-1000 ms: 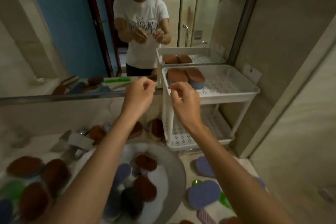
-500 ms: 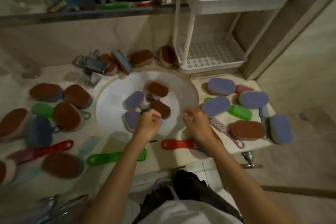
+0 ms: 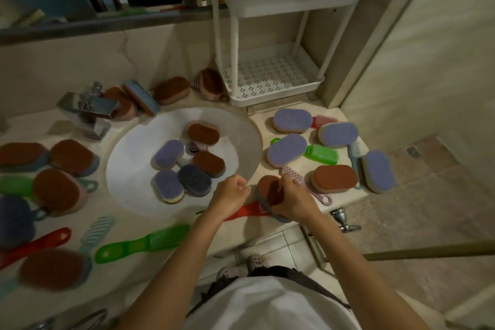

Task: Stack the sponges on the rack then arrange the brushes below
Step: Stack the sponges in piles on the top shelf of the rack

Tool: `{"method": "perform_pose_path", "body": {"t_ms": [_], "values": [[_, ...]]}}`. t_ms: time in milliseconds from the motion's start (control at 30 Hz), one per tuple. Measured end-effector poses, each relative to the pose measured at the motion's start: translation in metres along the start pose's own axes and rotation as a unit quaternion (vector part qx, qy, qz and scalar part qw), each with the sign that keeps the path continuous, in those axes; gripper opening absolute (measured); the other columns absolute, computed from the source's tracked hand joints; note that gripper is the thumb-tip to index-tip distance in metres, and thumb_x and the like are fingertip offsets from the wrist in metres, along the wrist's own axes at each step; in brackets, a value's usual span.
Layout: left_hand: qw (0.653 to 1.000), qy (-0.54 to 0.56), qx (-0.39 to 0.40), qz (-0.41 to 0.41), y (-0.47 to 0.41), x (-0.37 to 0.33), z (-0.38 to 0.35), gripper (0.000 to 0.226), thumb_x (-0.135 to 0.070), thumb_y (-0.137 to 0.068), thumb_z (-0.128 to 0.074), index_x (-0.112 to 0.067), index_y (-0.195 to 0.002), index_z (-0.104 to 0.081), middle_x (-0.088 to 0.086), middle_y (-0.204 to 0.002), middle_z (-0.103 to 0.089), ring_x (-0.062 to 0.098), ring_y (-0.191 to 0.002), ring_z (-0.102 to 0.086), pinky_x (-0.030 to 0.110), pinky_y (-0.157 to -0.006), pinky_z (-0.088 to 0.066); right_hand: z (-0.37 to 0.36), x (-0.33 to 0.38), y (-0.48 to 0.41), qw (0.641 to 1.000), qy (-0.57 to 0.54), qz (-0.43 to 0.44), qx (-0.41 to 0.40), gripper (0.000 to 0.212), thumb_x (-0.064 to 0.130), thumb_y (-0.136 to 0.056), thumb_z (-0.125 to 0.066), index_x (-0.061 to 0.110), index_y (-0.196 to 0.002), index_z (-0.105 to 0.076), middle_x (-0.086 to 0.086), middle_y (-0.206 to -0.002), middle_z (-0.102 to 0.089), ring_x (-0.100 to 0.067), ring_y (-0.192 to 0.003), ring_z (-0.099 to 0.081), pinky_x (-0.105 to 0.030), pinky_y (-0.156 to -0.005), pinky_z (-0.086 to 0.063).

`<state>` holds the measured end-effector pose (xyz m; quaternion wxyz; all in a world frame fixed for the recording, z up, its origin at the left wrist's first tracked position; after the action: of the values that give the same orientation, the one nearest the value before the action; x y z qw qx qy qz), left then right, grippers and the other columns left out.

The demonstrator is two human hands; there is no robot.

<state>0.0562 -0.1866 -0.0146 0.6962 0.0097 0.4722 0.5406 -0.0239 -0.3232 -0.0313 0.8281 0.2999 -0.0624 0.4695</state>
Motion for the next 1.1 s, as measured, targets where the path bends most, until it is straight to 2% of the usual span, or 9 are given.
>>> {"method": "perform_pose_path", "body": {"t_ms": [167, 267, 367, 500, 600, 700, 833, 967, 1100], "values": [[0.981, 0.168, 0.049, 0.087, -0.006, -0.016, -0.015, 0.039, -0.023, -0.095, -0.048, 0.001, -0.126, -0.050, 0.015, -0.109, -0.058, 0.027, -0.094, -0.060, 0.033, -0.081, -0.049, 0.018, -0.005, -0.001, 0.997, -0.049, 0.025, -0.063, 0.059, 0.024, -0.071, -0.073, 0.006, -0.117, -0.040, -0.014, -0.113, -0.054, -0.034, -0.104, -0.052, -0.032, -0.075, -0.039], [0.962, 0.239, 0.064, 0.113, -0.008, -0.029, -0.021, 0.049, -0.026, -0.096, -0.049, -0.001, -0.136, -0.038, 0.019, -0.130, -0.051, 0.033, -0.114, -0.057, 0.035, -0.088, -0.047, 0.037, -0.006, -0.003, 0.988, -0.124, 0.047, -0.083, 0.054, 0.019, -0.073, -0.073, 0.005, -0.114, -0.041, -0.010, -0.104, -0.055, -0.028, -0.093, -0.055, -0.034, -0.071, -0.042], [0.953, 0.276, 0.076, 0.101, -0.010, -0.047, -0.027, 0.046, -0.021, -0.095, -0.051, -0.003, -0.136, -0.039, 0.017, -0.135, -0.051, 0.033, -0.120, -0.055, 0.035, -0.094, -0.046, 0.048, -0.008, -0.005, 0.979, -0.178, 0.092, -0.043, 0.057, 0.018, -0.074, -0.075, 0.005, -0.117, -0.041, -0.006, -0.102, -0.052, -0.020, -0.087, -0.052, -0.031, -0.071, -0.043], [0.955, 0.278, 0.045, 0.090, -0.016, -0.061, -0.031, 0.037, -0.013, -0.092, -0.056, -0.002, -0.126, -0.047, 0.017, -0.128, -0.056, 0.029, -0.111, -0.058, 0.031, -0.088, -0.046, 0.069, -0.037, -0.015, 0.976, -0.195, 0.100, -0.006, 0.048, 0.021, -0.076, -0.076, 0.011, -0.116, -0.051, 0.000, -0.109, -0.053, -0.018, -0.099, -0.053, -0.028, -0.080, -0.045], [0.956, 0.279, 0.018, 0.090, -0.022, -0.068, -0.031, 0.034, -0.013, -0.091, -0.057, -0.003, -0.122, -0.049, 0.013, -0.117, -0.056, 0.029, -0.112, -0.057, 0.030, -0.086, -0.046, 0.091, -0.076, -0.027, 0.994, -0.094, 0.054, -0.028, 0.053, 0.019, -0.081, -0.069, 0.012, -0.129, -0.047, -0.004, -0.125, -0.051, -0.022, -0.118, -0.050, -0.031, -0.095, -0.042], [0.960, 0.268, 0.020, 0.076, -0.025, -0.078, -0.035, 0.020, -0.012, -0.090, -0.059, -0.010, -0.109, -0.052, 0.007, -0.107, -0.054, 0.021, -0.099, -0.055, 0.028, -0.082, -0.045, 0.087, -0.107, -0.035, 0.996, 0.070, 0.034, 0.040, 0.083, 0.023, -0.077, -0.072, 0.014, -0.145, -0.026, -0.013, -0.145, -0.035, -0.032, -0.133, -0.031, -0.039, -0.107, -0.032], [0.965, 0.254, 0.031, 0.055, -0.027, -0.092, -0.042, 0.027, -0.010, -0.087, -0.061, -0.011, -0.113, -0.055, 0.006, -0.106, -0.058, 0.019, -0.096, -0.055, 0.025, -0.075, -0.048, 0.071, -0.121, -0.031, 0.989, 0.111, 0.031, 0.089, 0.099, 0.015, -0.078, -0.070, 0.014, -0.150, -0.002, -0.013, -0.152, -0.023, -0.032, -0.139, -0.023, -0.039, -0.114, -0.024], [0.966, 0.252, 0.003, 0.056, -0.030, -0.095, -0.044, 0.045, -0.012, -0.083, -0.067, -0.003, -0.124, -0.051, 0.011, -0.117, -0.060, 0.021, -0.098, -0.057, 0.029, -0.079, -0.046, 0.063, -0.128, -0.034, 0.991, 0.133, 0.021, 0.020, 0.085, 0.011, -0.081, -0.064, 0.013, -0.148, -0.012, -0.011, -0.147, -0.029, -0.030, -0.137, -0.027, -0.041, -0.113, -0.027], [0.955, 0.289, 0.005, 0.060, -0.029, -0.096, -0.038, 0.039, -0.011, -0.086, -0.063, -0.004, -0.122, -0.050, 0.012, -0.111, -0.059, 0.025, -0.100, -0.058, 0.034, -0.083, -0.049, 0.069, -0.125, -0.037, 0.993, 0.117, 0.024, -0.015, 0.069, 0.034, -0.080, -0.066, 0.012, -0.136, -0.030, -0.010, -0.136, -0.041, -0.031, -0.126, -0.039, -0.041, -0.102, -0.033]]}}
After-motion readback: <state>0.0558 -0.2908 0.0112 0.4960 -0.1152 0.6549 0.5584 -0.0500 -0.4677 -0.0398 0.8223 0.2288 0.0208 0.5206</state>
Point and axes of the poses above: each hand's wrist, its own y-axis away from the middle knuckle, its own z-axis out of the back of the hand, x = y × z, the point moved 4 cm from there along -y, towards the middle knuckle
